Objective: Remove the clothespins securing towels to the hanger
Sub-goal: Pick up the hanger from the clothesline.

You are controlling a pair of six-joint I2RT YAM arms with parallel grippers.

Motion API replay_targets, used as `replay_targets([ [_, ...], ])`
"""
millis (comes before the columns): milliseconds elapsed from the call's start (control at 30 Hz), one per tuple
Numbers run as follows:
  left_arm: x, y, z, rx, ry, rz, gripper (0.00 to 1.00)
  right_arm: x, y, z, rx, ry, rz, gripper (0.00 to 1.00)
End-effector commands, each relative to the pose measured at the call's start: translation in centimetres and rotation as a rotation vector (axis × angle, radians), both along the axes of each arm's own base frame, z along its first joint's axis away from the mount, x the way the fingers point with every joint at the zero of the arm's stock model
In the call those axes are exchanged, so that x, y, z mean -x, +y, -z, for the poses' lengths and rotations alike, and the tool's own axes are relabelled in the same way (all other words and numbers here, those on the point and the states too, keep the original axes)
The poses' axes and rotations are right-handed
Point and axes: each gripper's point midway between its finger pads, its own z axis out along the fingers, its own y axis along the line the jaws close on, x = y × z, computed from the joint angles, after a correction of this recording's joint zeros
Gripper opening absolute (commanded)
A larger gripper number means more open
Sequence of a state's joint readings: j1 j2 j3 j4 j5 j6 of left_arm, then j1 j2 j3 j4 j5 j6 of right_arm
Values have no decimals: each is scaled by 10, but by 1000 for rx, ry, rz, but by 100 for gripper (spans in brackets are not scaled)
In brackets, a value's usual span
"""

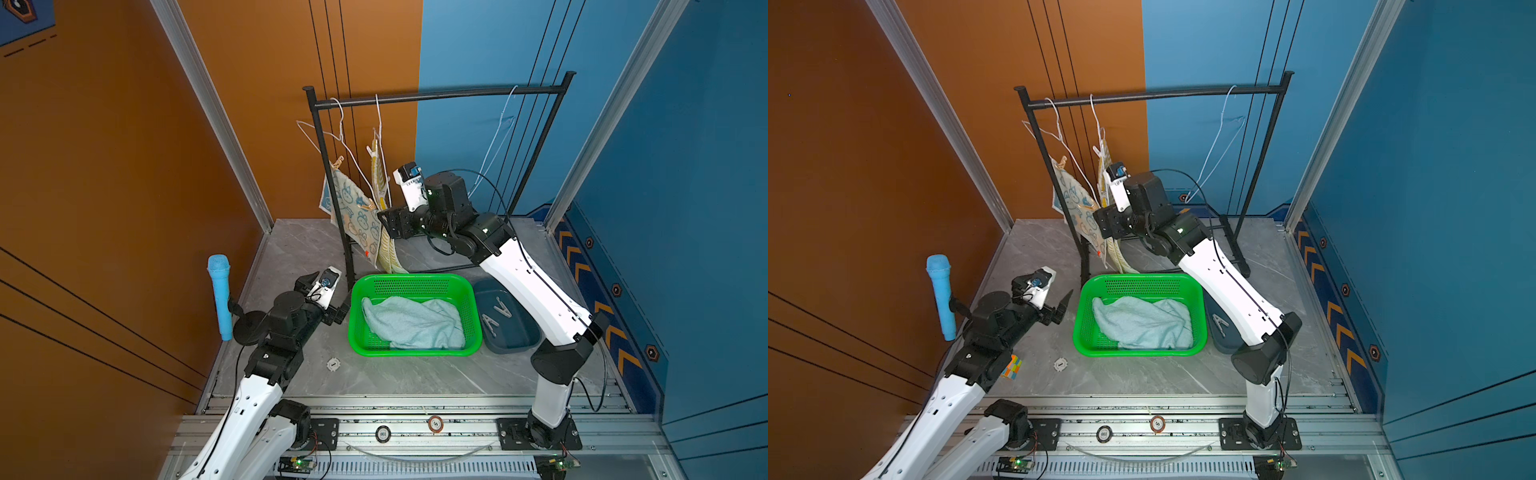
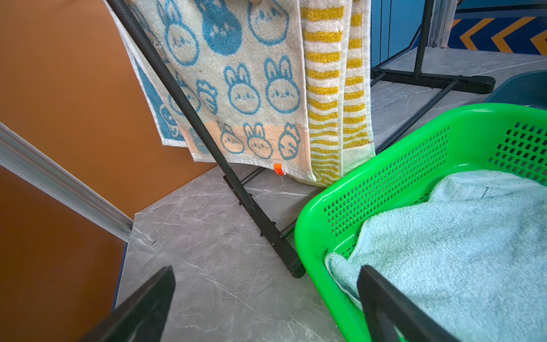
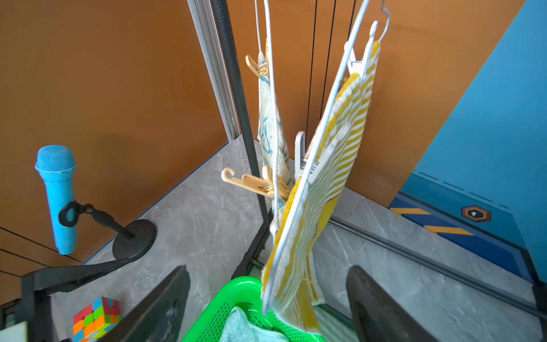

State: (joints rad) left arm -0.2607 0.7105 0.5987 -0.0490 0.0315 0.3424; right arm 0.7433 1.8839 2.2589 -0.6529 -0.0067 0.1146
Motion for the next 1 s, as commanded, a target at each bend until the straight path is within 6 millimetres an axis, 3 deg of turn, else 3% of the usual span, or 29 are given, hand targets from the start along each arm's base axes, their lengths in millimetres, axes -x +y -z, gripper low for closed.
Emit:
replay_targets([
  [0, 1, -1, 0, 17, -2, 12, 98, -14, -5, -11, -46, -12, 36, 78],
  [100, 1, -1, 0, 16, -3, 11, 98, -24, -3, -4, -48, 3, 43, 72],
  [167, 1, -1, -1, 17, -5, 13, 98, -40, -15, -3, -58, 11, 71, 66],
  [333, 1, -1, -1, 17, -4, 12, 98, -52, -23, -1, -63, 27, 92, 53],
  [667, 0, -1, 1, 16, 3, 12, 98, -61, -43, 6, -26, 36, 143, 29],
  [967, 0, -1, 1, 18, 5, 14, 98, -55, -54, -10, -19, -6, 160, 4],
])
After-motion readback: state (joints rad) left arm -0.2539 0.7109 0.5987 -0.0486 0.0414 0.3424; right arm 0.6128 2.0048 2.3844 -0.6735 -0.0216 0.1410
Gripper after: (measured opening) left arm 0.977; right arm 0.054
